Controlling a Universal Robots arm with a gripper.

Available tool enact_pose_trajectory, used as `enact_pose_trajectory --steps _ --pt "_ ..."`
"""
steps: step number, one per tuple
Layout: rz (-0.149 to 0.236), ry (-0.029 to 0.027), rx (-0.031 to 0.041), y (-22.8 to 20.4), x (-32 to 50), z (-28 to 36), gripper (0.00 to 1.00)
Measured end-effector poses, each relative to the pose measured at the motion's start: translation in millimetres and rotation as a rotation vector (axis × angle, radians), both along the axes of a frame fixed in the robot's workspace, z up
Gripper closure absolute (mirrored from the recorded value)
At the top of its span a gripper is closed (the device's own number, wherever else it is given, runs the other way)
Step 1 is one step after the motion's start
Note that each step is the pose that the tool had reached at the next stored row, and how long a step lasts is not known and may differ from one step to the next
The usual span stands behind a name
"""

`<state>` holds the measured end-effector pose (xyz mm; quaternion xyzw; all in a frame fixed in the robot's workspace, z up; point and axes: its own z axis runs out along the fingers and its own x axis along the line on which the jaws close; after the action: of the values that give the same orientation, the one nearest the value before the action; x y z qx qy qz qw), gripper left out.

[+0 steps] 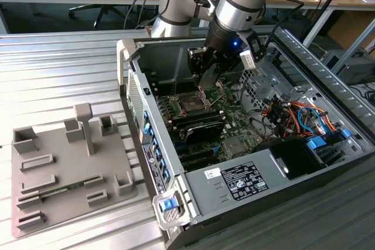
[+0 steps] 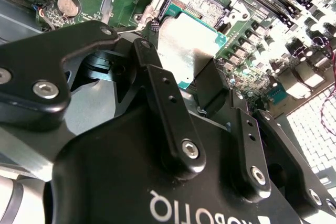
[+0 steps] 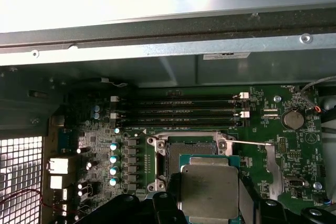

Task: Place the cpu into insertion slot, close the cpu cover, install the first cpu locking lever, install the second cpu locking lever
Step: 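Place the cpu into insertion slot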

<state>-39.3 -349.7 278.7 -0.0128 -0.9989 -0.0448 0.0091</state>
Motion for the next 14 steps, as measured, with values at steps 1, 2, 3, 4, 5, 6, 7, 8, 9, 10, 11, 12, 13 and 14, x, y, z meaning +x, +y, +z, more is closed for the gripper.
enact_pose_trajectory --steps 1,2,3,4,5,6,7,8,9,10,11,12,13,14 --pt "0.000 0.0000 0.0000 0.0 0.0 -0.2 0.47" --pt "0.000 0.0000 0.0000 0.0 0.0 -0.4 0.47" --pt "0.000 0.0000 0.0000 0.0 0.0 -0.5 0.47" --pt "0.000 0.0000 0.0000 0.0 0.0 -0.8 0.47" --pt "0.000 0.0000 -0.0001 0.0 0.0 -1.1 0.47" --pt "0.000 0.0000 -0.0001 0.0 0.0 -1.3 0.47" --pt "0.000 0.0000 -0.0001 0.0 0.0 -1.6 0.47" --pt "0.000 0.0000 -0.0001 0.0 0.0 -1.7 0.47" --pt "0.000 0.0000 0.0000 0.0 0.0 -1.9 0.47" --pt "0.000 0.0000 -0.0001 0.0 0.0 -2.2 0.47" --pt "0.000 0.0000 0.0000 0.0 0.0 -2.4 0.47" --pt "0.000 0.0000 0.0000 0.0 0.0 -2.6 0.47" --pt "0.000 0.0000 0.0000 0.0 0.0 -2.7 0.47" --pt "0.000 0.0000 0.0000 0.0 0.0 -2.9 0.47"
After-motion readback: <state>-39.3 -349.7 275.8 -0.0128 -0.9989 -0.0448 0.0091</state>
